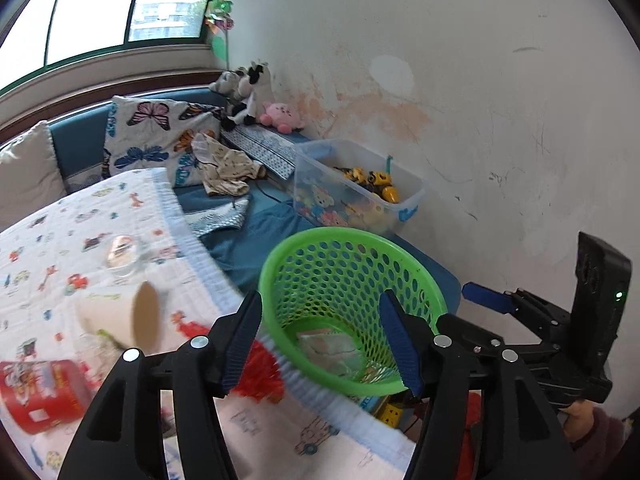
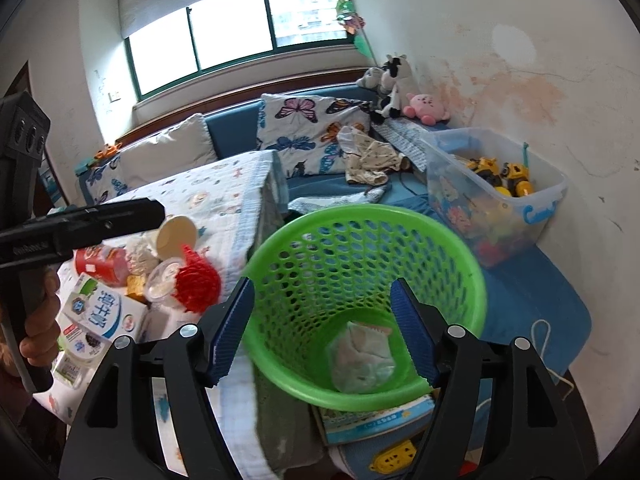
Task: Collect trash
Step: 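Move the right tool back and grasp the red mesh net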
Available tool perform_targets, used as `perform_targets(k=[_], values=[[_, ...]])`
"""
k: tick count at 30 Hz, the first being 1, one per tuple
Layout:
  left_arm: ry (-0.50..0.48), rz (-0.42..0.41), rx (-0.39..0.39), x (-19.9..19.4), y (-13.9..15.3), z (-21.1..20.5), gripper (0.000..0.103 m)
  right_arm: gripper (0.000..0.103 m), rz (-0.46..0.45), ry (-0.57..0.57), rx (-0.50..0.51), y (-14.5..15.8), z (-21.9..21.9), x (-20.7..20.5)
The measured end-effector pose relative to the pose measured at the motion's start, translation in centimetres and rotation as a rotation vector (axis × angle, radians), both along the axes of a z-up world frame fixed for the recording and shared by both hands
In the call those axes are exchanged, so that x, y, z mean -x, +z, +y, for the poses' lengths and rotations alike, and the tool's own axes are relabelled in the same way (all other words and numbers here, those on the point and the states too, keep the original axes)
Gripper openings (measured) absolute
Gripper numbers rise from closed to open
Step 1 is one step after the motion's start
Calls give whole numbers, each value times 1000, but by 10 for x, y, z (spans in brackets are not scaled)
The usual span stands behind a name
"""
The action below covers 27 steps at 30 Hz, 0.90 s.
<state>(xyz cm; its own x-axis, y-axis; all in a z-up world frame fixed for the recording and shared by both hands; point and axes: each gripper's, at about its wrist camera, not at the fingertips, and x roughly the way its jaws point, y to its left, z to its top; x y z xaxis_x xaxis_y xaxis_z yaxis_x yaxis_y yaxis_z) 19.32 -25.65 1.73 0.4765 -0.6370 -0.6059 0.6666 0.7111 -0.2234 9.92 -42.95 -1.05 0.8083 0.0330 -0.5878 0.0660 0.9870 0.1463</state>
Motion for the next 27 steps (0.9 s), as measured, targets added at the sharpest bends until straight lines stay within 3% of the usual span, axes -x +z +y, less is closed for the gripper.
perform_targets(k=[14,27], values=[[149,-47,15,15,10,104,64,76,38,193,-31,-19,74,-34],[233,-13,-13,27,-17,170,69,75,115,263,-64,-52,109,-86]])
